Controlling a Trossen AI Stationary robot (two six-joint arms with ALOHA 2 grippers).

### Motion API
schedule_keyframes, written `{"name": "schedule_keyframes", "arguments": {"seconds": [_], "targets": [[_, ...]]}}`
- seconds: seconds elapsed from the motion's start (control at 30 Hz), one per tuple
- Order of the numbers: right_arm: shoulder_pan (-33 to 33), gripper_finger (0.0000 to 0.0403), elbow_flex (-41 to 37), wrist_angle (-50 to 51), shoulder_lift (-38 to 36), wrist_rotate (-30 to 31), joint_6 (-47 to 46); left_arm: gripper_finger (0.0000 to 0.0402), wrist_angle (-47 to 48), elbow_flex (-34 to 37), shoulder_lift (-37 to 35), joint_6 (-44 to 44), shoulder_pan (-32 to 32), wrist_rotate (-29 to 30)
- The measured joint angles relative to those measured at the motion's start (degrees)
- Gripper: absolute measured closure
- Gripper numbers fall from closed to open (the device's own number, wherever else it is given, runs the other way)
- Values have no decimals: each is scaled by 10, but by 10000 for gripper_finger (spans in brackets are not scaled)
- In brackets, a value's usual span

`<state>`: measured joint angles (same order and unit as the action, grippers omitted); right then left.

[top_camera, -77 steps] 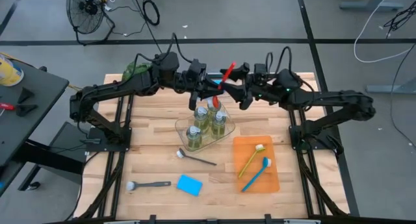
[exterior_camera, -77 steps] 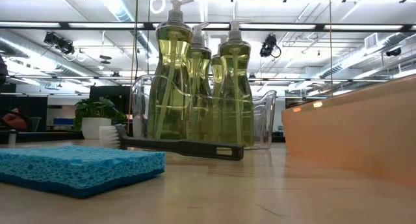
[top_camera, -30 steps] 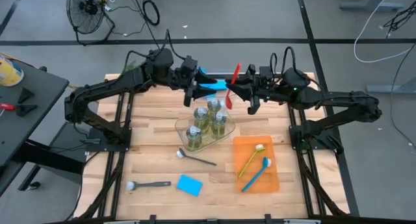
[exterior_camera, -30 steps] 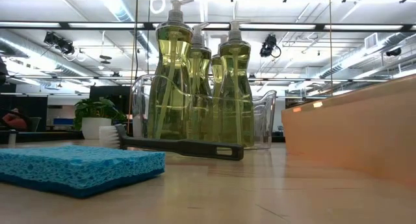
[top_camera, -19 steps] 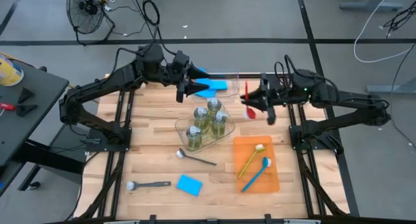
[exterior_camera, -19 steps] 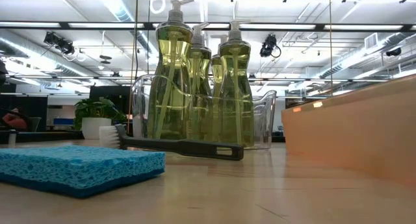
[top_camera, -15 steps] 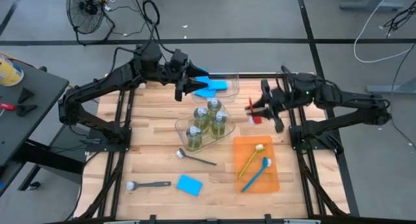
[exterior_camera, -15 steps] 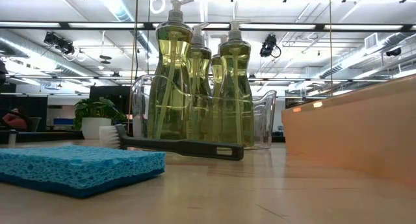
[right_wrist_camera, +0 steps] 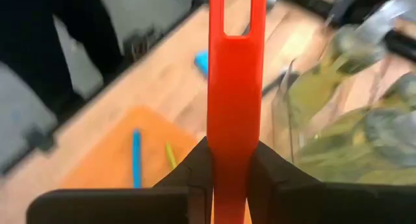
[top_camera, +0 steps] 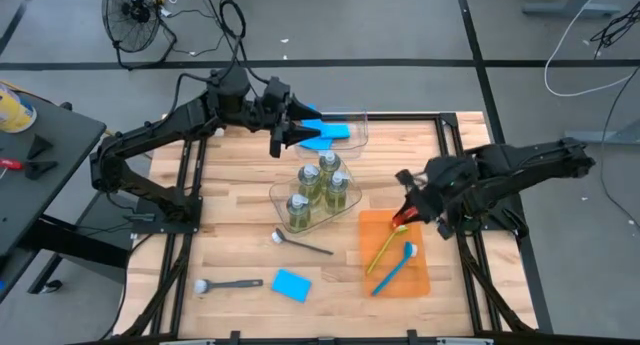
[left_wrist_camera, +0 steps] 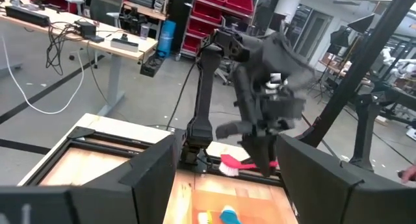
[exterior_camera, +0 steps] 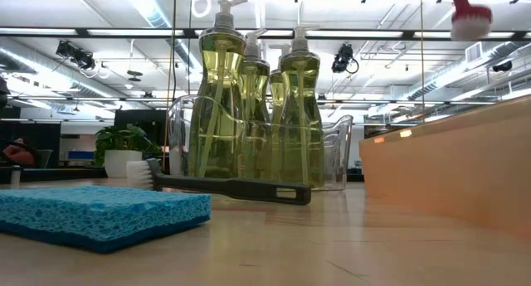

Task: Pick & Place Kitchen Sink Supplies
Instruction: Put the orange dish brush into the orange bin

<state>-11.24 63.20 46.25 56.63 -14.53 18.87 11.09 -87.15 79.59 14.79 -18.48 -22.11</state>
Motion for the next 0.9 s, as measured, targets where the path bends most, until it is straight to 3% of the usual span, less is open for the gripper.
{"name": "schedule_keyframes", "arguments": {"seconds": [0.47,0.9], "targets": [[-87,345,0,61,128,81,220,134,-1,0,0,-4,0,26],[-148,340,-23,7,241,43,235,134,-1,0,0,-5,0,26]]}}
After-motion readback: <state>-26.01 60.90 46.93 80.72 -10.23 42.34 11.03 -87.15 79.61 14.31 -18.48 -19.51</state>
